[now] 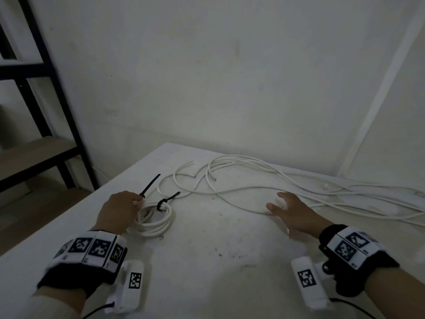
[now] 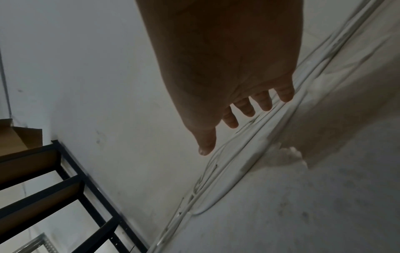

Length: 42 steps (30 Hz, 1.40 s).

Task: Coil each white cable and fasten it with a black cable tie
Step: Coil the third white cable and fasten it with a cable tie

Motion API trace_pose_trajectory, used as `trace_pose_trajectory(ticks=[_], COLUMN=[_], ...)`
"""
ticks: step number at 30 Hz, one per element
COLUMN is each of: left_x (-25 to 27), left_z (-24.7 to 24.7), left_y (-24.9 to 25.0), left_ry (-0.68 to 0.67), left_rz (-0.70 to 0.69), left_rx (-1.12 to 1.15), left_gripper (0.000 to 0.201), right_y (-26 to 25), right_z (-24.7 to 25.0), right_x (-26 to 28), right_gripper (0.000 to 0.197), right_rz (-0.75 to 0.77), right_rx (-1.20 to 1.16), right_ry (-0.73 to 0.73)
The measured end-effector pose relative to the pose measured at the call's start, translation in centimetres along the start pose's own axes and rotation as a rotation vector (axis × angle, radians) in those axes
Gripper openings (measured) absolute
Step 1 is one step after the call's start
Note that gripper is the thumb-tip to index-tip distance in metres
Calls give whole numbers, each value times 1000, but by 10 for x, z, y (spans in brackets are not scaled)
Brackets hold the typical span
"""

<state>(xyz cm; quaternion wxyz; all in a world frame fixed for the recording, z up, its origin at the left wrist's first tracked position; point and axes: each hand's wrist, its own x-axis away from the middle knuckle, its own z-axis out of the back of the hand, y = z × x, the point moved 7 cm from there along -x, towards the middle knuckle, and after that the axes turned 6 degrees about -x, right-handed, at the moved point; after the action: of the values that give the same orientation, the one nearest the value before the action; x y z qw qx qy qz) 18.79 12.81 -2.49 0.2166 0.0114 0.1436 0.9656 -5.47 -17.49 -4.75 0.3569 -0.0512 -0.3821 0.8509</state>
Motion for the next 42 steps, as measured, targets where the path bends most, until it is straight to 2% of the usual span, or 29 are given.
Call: trace_pose_trajectory(ticks=[4, 8, 13, 16, 23, 28, 32, 34, 37, 42], left_x=[2, 5, 10, 5, -30, -48, -54, -54, -47, -26], left_z=[10, 18, 5, -8, -45, -72, -83, -82, -73, -64], left_y=[9, 50, 116, 147, 187, 185, 181, 183, 196, 246], left_ry=[50, 104, 55, 8, -106, -196, -232, -209, -137, -61], left_rz=[1, -122, -298, -357, -305, -120, -54, -50, -61, -282], left_rx=[-9, -4, -21, -55, -36, -82, -116, -160, -272, -282], left_gripper=[29, 30, 33, 34, 38, 43, 40, 41, 47, 60], right_y=[11, 20, 27, 34, 57, 70, 66, 63, 56, 41], right_z=[10, 14, 20, 34, 68, 63, 67, 69, 80, 91], right_x=[-11, -18, -23, -33, -65, -85, -90, -89, -78, -55], right_gripper=[66, 61, 59, 60, 58, 59, 39, 28, 27, 27], right_rz=[-11, -22, 2, -8, -45, -90, -67, -8, 127, 245], right_rx=[69, 169, 239, 249, 263, 331, 440, 368, 271, 243], right_ry=[25, 8, -6, 20, 49, -22, 61, 87, 165, 191])
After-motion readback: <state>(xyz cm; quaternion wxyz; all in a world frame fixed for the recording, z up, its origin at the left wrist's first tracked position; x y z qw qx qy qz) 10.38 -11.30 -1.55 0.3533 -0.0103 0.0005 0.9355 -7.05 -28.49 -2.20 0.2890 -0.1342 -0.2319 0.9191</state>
